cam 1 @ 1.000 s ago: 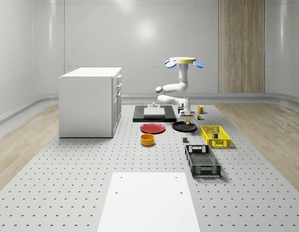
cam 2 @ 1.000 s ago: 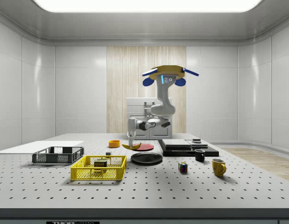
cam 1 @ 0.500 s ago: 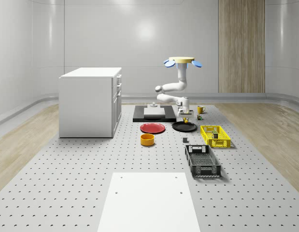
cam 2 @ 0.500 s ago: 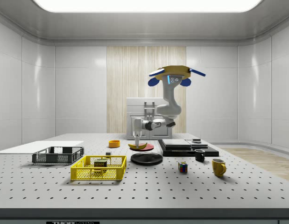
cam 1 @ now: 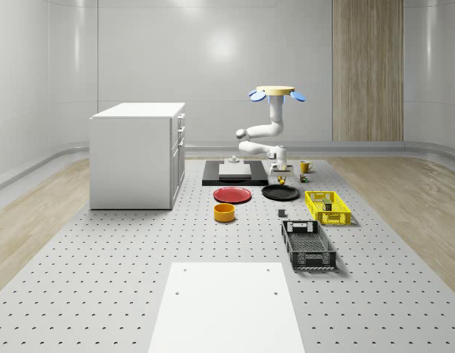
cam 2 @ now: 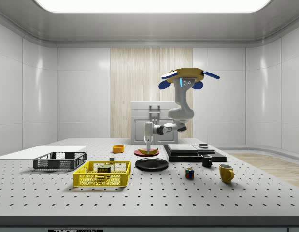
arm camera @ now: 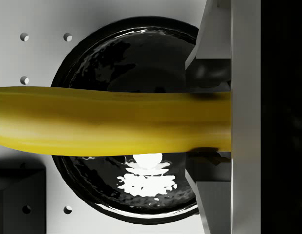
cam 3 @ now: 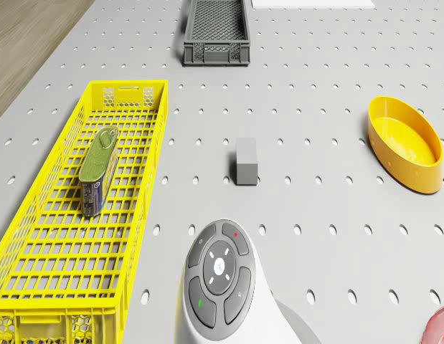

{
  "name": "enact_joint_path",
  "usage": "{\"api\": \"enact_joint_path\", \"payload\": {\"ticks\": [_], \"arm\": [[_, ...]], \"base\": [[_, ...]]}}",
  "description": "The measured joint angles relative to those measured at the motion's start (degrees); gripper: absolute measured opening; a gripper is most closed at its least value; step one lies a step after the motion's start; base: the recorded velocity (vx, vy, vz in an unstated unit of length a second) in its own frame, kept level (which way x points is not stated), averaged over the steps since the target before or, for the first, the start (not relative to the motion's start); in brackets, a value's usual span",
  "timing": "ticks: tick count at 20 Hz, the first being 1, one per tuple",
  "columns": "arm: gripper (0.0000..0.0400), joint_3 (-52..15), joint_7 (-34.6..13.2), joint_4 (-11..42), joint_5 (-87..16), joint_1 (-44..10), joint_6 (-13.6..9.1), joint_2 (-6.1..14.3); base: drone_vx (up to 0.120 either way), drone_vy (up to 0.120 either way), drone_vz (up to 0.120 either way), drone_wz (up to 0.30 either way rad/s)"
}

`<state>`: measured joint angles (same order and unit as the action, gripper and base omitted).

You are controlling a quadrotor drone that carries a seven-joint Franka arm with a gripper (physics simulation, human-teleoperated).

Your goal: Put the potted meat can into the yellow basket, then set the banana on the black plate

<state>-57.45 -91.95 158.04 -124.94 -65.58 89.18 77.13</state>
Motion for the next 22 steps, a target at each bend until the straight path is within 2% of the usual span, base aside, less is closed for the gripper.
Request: {"api": "enact_joint_path", "payload": {"ticks": [9, 13, 22], "arm": [[0.0187, 0.06, 0.07, 0.00, -0.09, 0.09, -0.11, -0.13], [0.0187, 1.38, 0.24, -0.82, -1.34, -0.14, 0.72, -0.20], [0.0187, 6.57, 0.83, -4.71, -6.28, -1.22, 4.09, -0.98]], "base": [[-0.116, 0.000, 0.000, 0.000], [0.000, 0.000, 0.000, 0.000], [0.000, 0.000, 0.000, 0.000]]}}
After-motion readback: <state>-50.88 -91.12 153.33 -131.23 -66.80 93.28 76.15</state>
